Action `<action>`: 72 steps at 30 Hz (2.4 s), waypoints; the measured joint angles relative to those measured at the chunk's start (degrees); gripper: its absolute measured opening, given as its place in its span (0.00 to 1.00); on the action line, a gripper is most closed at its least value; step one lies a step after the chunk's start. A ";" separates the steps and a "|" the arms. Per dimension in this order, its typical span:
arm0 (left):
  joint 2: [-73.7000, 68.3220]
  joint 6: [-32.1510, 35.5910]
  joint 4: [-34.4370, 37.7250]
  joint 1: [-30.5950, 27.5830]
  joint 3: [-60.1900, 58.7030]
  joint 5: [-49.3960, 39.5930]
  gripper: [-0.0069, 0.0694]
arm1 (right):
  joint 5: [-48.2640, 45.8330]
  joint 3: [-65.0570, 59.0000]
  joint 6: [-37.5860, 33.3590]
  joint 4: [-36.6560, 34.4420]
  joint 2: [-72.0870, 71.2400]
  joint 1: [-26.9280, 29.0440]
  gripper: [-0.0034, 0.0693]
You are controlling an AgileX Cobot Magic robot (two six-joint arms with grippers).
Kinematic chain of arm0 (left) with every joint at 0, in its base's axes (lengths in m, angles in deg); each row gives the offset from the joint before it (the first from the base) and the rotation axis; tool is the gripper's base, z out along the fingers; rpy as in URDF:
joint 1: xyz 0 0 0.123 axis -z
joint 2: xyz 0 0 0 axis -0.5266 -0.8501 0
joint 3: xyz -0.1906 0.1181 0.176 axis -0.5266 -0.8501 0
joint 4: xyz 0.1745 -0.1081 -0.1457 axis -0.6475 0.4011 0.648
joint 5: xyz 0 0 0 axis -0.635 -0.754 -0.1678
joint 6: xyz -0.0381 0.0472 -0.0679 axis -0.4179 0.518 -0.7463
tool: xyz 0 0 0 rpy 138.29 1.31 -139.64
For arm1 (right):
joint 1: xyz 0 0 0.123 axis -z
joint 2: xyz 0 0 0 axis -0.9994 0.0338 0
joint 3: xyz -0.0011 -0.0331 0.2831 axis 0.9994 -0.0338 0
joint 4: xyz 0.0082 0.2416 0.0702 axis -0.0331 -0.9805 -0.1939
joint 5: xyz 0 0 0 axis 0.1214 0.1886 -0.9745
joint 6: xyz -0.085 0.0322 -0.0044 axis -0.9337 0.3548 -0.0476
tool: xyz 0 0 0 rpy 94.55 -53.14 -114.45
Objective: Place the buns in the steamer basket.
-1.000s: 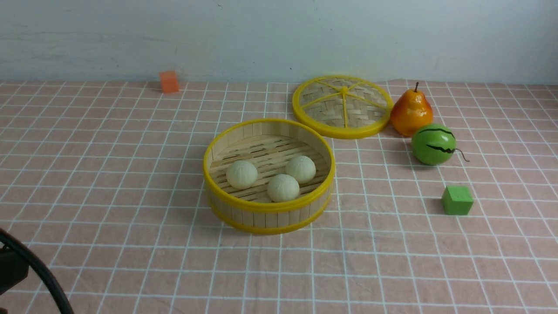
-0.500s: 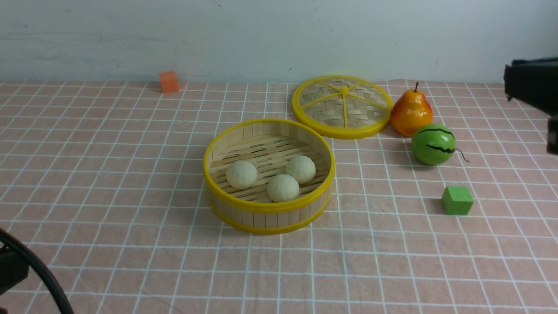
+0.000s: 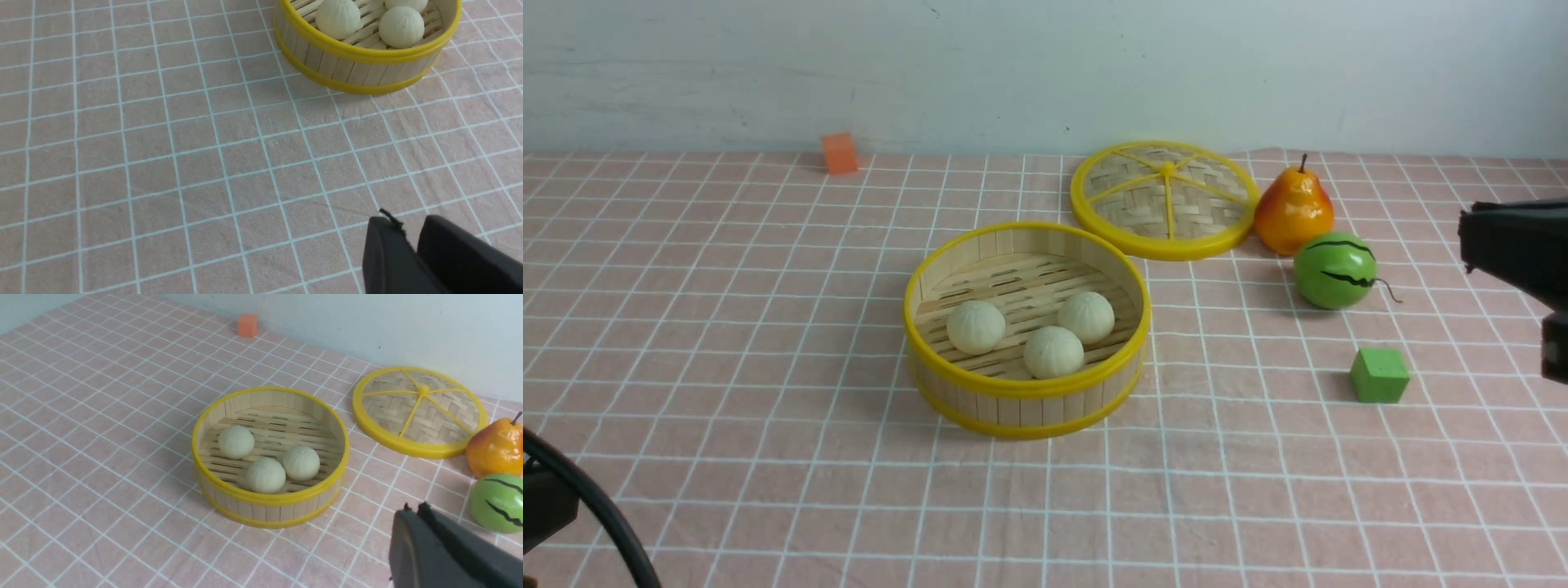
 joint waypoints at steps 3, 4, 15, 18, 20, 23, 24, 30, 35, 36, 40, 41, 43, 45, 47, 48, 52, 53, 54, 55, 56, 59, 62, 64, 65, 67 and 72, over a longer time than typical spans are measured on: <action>0.00 0.00 0.00 0.00 0.00 0.00 0.24 | 2.50 -2.78 0.00 -0.78 -1.44 0.00 0.02; 0.00 0.00 0.00 0.00 0.00 0.00 0.25 | 5.29 -5.87 0.00 -0.75 -3.02 0.00 0.02; 0.00 0.00 0.00 0.00 0.00 0.00 0.26 | 25.18 -39.24 0.00 -1.16 -29.90 16.87 0.02; 0.00 0.00 0.00 0.00 0.00 0.00 0.26 | 24.36 -44.54 0.00 -1.11 -36.61 23.17 0.02; 0.00 0.00 0.00 0.00 0.00 0.00 0.26 | 22.06 -47.51 0.00 -0.73 -42.46 28.20 0.02; 0.00 0.00 0.00 0.00 0.00 0.00 0.26 | 18.08 -50.31 0.33 -0.54 -46.72 32.42 0.02; 0.00 0.00 0.00 0.00 0.00 0.00 0.26 | 16.83 -51.31 1.00 -0.49 -47.21 33.19 0.02; 0.00 0.00 0.00 0.00 0.00 -0.05 0.26 | 10.62 -54.28 7.48 2.35 -47.49 33.69 0.02; 0.00 0.00 0.00 0.00 0.00 -0.05 0.26 | 8.49 -53.92 8.40 4.31 -47.49 33.69 0.02; 0.00 0.00 0.00 0.00 0.00 -0.05 0.26 | 8.49 -53.92 8.33 4.53 -47.49 33.69 0.02; 0.00 0.00 0.00 0.00 0.00 -0.05 0.26 | 8.35 -53.87 7.73 4.85 -47.49 33.69 0.02; 0.00 0.00 0.00 0.00 0.00 -0.05 0.26 | 8.35 -53.87 7.67 4.92 -47.49 33.69 0.02; 0.00 0.00 0.00 0.00 0.00 -0.05 0.26 | 8.35 -53.87 7.61 5.03 -47.49 33.69 0.02; 0.00 0.00 0.00 0.00 0.00 -0.05 0.27 | 8.35 -53.87 7.55 5.05 -47.49 33.69 0.02; 0.00 0.00 0.00 0.00 0.00 -0.05 0.27 | 8.35 -53.87 7.55 5.05 -47.49 33.69 0.02; 0.00 0.00 0.00 0.00 0.00 -0.05 0.27 | 8.33 -53.87 7.55 5.05 -47.49 33.69 0.02; 0.00 0.00 0.00 0.00 0.00 -0.05 0.27 | 8.33 -53.87 7.55 5.05 -47.49 33.69 0.02; 0.00 0.00 0.00 0.00 0.00 -0.05 0.28 | 8.33 -53.87 7.55 5.05 -47.49 33.69 0.02; 0.00 0.00 0.00 0.00 0.00 -0.05 0.28 | 8.33 -53.86 7.55 5.09 -47.49 33.69 0.02; 0.00 0.00 0.00 0.00 0.00 -0.05 0.28 | 8.33 -53.86 7.55 5.09 -47.49 33.69 0.03; 0.00 0.00 0.00 0.00 0.00 -0.05 0.28 | 8.28 -53.86 7.55 5.09 -47.49 33.69 0.03; 0.00 0.00 0.00 0.00 0.00 -0.05 0.28 | 8.28 -53.86 7.55 5.09 -47.49 33.69 0.03; 0.00 0.00 0.00 0.00 0.00 -0.05 0.28 | 8.28 -53.81 7.55 5.09 -47.49 33.69 0.03; 0.00 0.00 0.00 0.00 0.00 -0.05 0.28 | 8.28 -53.81 7.55 5.09 -47.49 33.69 0.03; 0.00 0.00 0.00 0.00 0.00 -0.05 0.28 | 8.28 -53.81 7.55 5.09 -47.49 33.69 0.03; 0.00 0.00 0.00 0.00 -0.07 0.04 0.28 | 8.26 -53.81 7.55 5.09 -47.49 33.69 0.04; 1.15 -0.05 -0.15 -0.15 -2.66 1.66 0.28 | 8.22 -53.81 7.55 5.15 -47.49 33.69 0.04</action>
